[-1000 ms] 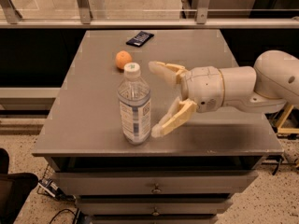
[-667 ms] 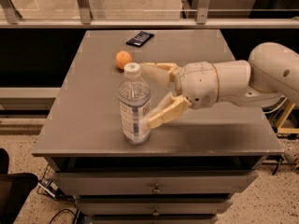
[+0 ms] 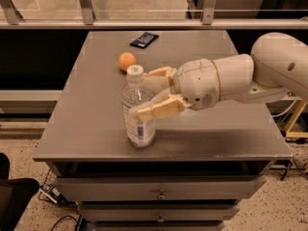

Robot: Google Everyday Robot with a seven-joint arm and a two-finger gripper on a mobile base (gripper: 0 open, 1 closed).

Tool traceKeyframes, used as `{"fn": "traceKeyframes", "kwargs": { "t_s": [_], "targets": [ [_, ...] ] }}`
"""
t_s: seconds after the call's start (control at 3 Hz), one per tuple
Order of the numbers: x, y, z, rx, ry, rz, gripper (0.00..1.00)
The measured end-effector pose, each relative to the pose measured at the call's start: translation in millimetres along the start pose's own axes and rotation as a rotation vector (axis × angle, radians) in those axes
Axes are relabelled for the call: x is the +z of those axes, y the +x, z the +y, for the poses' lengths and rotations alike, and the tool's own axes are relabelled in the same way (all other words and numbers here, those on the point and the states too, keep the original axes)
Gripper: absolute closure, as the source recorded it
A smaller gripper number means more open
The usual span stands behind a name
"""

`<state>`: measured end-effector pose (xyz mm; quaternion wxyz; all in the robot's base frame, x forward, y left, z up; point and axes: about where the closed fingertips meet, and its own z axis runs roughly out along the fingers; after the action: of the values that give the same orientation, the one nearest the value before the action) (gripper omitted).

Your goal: Move blue plastic bottle near rxbar blueberry

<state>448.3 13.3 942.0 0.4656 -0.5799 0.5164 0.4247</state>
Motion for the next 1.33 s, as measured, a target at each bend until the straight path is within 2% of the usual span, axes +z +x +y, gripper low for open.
{"fn": "traceKeyframes", "kwargs": {
  "t_s": [0.33, 0.67, 1.0, 1.33],
  "targets": [
    [1.9, -1.4, 1.0, -0.002, -0.004, 0.001, 0.88],
    [3.6, -2.5, 1.7, -0.004, -0.007, 0.001, 1.0],
    [5.0, -5.8, -4.4, -0.007, -0.015, -0.02, 1.0],
    [0.3, -18.9, -24.8, -0.002, -0.041, -0.035, 1.0]
  ]
}}
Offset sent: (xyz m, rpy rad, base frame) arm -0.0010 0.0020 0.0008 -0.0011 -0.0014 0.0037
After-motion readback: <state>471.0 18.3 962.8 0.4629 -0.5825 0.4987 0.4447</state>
